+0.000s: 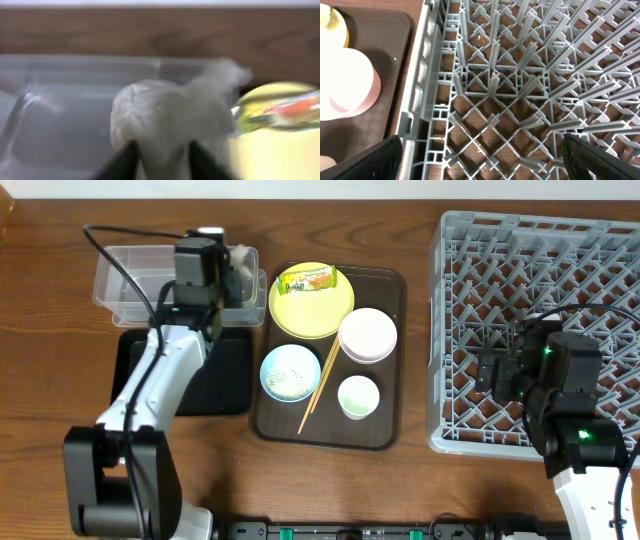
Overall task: Sort waste into correct bins and load items into the dishwasher rack
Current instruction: 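Drop the tissue into the clear plastic bin with the left gripper, then grasp the green snack wrapper on the yellow plate with the left gripper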
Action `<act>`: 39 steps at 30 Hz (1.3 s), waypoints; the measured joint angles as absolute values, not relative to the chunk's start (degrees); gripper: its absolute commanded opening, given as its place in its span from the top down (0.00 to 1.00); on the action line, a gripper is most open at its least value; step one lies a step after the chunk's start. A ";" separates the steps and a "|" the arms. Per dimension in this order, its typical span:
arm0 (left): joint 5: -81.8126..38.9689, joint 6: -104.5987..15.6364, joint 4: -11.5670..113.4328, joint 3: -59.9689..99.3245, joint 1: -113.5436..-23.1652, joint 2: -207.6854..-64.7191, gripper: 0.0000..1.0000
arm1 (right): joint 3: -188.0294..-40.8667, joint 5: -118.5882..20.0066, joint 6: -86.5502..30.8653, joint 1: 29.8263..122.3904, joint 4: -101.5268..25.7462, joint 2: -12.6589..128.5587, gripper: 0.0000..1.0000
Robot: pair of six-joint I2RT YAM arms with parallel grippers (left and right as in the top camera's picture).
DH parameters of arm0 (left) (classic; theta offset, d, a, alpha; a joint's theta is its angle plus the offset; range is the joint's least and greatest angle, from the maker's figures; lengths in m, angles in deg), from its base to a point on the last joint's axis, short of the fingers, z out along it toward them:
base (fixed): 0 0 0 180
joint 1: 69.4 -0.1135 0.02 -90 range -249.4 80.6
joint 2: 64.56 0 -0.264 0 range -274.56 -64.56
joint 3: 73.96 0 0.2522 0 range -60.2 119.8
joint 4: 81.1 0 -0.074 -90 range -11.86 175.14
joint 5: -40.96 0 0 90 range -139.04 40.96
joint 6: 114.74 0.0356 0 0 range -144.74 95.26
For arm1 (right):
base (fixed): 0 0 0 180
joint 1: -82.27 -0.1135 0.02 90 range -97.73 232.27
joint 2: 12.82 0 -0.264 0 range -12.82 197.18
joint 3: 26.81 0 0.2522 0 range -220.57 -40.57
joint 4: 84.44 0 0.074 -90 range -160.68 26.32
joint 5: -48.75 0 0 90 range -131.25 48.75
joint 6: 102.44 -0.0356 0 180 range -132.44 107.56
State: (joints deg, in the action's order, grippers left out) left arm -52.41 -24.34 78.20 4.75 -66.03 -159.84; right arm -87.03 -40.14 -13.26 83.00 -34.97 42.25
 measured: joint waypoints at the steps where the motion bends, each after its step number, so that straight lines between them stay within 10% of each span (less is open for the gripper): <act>1: -52.59 -24.34 77.94 4.75 -66.44 -160.39 0.34 | -87.03 -40.14 -13.26 83.00 -34.97 42.25 0.01; 39: -41.75 -7.29 91.82 16.92 -51.19 -180.93 0.20 | -87.03 -40.14 -13.26 83.00 -34.86 42.25 0.01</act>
